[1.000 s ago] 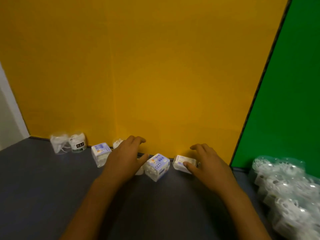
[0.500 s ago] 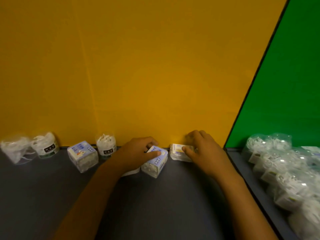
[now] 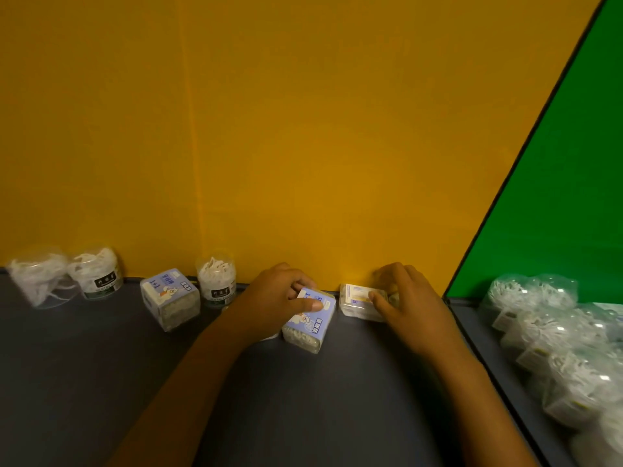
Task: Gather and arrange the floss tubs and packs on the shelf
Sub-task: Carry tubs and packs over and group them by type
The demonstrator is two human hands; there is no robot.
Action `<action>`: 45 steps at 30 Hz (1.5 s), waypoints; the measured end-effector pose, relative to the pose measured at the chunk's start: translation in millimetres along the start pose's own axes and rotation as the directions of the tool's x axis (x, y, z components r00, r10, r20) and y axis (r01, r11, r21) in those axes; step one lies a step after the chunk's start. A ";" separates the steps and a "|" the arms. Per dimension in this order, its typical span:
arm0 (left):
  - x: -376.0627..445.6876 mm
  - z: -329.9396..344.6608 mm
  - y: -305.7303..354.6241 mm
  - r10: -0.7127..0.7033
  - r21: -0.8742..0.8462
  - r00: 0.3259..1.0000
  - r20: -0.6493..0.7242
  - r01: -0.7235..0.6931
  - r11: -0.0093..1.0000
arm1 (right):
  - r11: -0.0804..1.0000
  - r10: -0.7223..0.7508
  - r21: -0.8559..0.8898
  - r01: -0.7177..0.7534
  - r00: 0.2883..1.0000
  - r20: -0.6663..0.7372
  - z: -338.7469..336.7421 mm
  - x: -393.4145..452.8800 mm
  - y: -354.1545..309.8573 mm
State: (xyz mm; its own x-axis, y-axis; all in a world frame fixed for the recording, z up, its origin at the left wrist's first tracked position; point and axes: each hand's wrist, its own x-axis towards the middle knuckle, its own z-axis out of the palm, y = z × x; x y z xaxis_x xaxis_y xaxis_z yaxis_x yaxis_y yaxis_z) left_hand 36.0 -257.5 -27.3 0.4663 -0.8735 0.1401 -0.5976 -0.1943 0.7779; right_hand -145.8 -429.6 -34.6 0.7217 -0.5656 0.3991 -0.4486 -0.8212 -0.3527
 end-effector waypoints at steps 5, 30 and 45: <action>-3.3 -1.4 4.0 0.024 -0.042 0.999 -0.030 -0.025 0.999 | 0.999 -0.001 0.032 0.002 0.999 -0.042 -2.8 -2.1 4.7; -15.5 -15.1 31.4 -0.267 -0.759 0.945 -0.187 0.033 0.650 | 0.986 -0.076 -0.140 0.095 0.988 0.135 8.6 -4.9 13.1; -51.6 -16.2 71.3 -0.201 -0.659 0.902 -0.382 -0.113 0.743 | 0.975 -0.171 0.120 0.189 0.974 -0.146 -40.9 -37.3 3.6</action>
State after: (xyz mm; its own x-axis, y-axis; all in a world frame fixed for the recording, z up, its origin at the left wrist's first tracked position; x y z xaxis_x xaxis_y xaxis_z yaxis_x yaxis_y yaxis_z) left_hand -20.0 -219.0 30.8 0.7898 -0.5785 0.2041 -0.0674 0.2489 0.9662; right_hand -195.9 -414.6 -16.2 0.7029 -0.4216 0.5728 -0.2374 -0.8983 -0.3698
